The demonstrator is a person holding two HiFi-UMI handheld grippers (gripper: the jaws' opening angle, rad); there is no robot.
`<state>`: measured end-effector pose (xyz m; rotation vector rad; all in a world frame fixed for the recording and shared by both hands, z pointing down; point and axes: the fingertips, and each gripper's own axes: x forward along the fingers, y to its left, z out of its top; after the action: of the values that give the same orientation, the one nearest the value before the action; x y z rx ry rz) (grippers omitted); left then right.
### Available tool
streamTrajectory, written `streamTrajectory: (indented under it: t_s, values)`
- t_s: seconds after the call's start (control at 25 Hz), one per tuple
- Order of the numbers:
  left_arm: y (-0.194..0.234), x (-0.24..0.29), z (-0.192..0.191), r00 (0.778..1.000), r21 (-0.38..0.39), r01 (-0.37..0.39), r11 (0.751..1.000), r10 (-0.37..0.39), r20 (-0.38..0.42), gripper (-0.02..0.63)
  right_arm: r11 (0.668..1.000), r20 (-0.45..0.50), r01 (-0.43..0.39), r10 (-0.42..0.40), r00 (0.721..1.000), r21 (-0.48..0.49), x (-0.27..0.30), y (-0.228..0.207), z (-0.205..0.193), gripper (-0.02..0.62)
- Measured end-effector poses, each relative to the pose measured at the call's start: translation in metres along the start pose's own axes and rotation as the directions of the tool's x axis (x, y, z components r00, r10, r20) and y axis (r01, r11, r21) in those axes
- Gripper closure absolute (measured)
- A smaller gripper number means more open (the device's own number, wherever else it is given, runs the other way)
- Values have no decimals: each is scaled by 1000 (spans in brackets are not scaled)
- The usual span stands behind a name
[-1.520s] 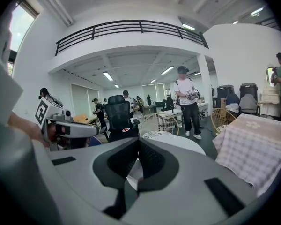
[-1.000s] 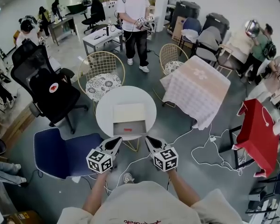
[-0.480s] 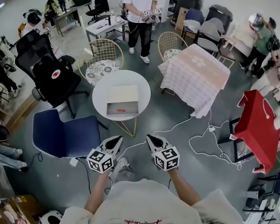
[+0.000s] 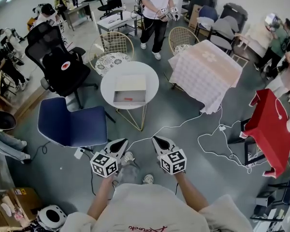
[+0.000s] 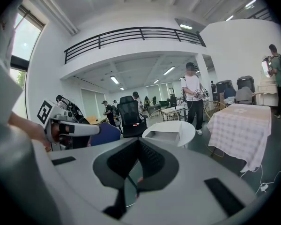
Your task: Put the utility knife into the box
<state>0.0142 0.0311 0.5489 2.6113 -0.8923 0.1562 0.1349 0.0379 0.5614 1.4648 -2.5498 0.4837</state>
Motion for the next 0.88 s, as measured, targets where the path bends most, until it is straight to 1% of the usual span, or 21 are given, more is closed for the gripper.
streamTrajectory:
  t_s: [0.4,0.88]
  values:
    - [-23,-18,-9,1000,7,-2,1000,2,14,595,1000,1,-19,19,1000,-25,-19,23,-10,578]
    - [-30,-23,-6,999,27,0,1000,-1,46,595,999,25,-17,18,1000,-49,-24,28,-6,578]
